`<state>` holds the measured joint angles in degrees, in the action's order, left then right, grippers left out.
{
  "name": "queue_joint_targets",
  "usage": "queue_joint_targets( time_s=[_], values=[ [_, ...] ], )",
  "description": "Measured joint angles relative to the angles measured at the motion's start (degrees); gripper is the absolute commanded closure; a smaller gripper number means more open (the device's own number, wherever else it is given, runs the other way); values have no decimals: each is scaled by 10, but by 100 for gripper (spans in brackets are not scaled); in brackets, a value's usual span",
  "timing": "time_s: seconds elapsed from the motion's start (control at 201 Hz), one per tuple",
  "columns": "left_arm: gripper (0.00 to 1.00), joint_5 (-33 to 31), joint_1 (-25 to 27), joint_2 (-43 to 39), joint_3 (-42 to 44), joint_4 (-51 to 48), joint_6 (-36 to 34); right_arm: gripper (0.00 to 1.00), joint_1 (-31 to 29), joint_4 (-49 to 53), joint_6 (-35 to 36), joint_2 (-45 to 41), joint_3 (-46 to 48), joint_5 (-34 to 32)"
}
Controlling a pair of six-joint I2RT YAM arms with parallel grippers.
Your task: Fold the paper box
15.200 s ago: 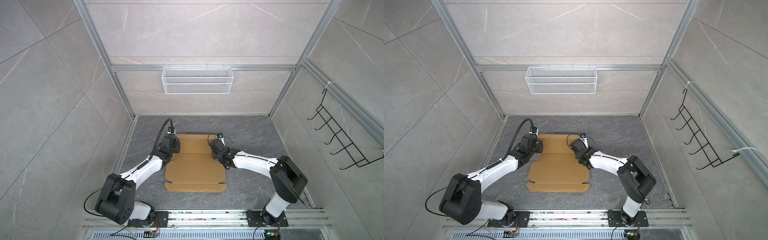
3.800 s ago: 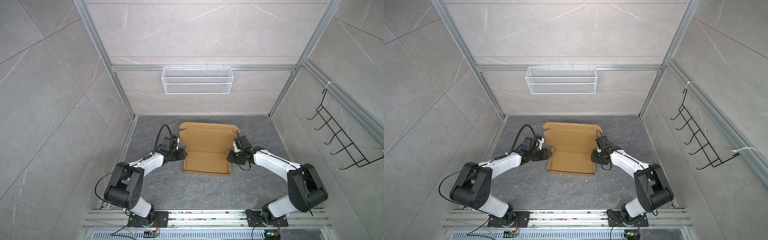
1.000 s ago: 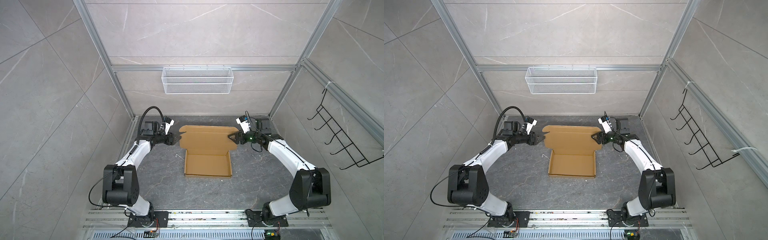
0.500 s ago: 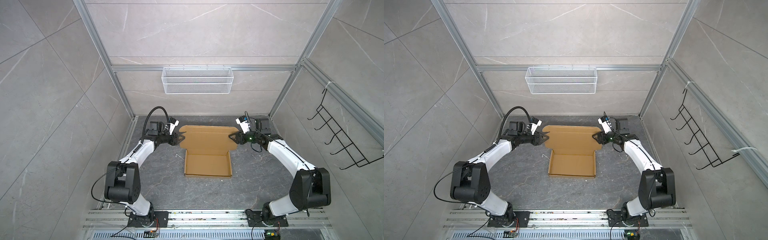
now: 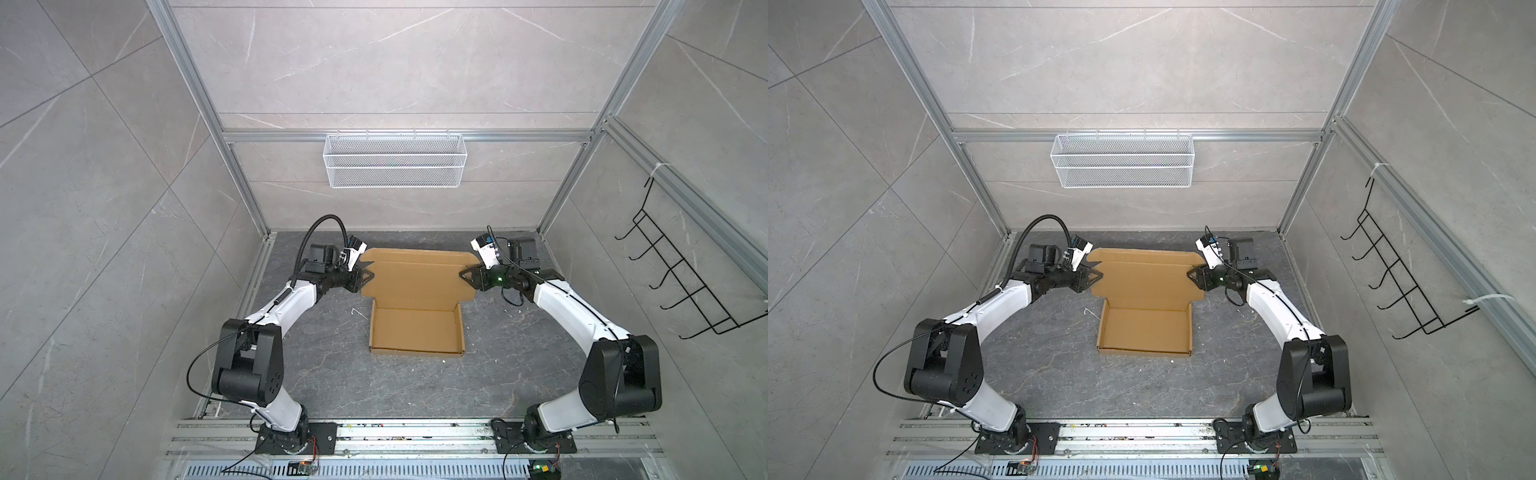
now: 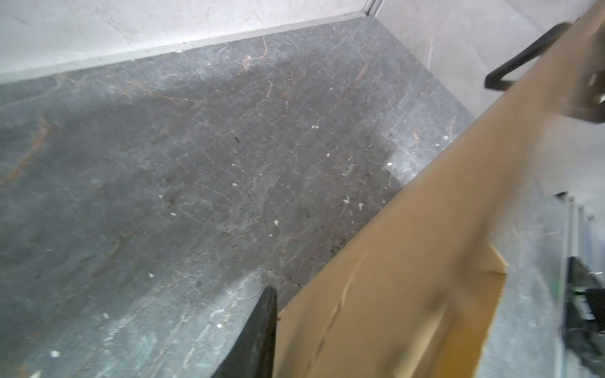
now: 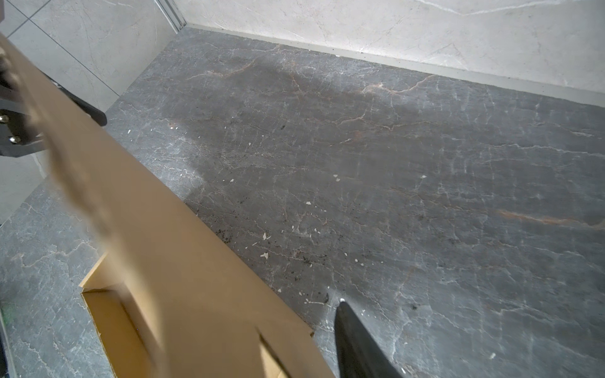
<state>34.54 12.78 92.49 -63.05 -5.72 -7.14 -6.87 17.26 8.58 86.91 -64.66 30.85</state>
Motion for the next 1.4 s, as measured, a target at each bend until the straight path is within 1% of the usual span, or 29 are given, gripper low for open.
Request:
queue_joint_targets(
  time_s=[0.274, 0.612, 0.861, 0.995, 1.194, 1.403],
  values=[
    [83, -17, 4, -4, 10, 16, 4, 66, -3, 6, -1, -5, 15, -16],
    [88, -35, 10, -25, 32, 30, 21, 75, -13, 14, -9, -34, 19, -50],
    [91, -72, 25, -41, 49, 47, 40, 82, -28, 12, -17, -45, 31, -78],
    [91, -99, 36, -49, 63, 70, 54, 84, -45, -2, -35, -59, 55, -111],
    [90, -142, 49, -62, 86, 102, 84, 84, -70, -50, -79, -100, 106, -157],
    [90, -190, 60, -73, 106, 132, 116, 85, -129, -92, -117, -122, 133, -237]
  ],
)
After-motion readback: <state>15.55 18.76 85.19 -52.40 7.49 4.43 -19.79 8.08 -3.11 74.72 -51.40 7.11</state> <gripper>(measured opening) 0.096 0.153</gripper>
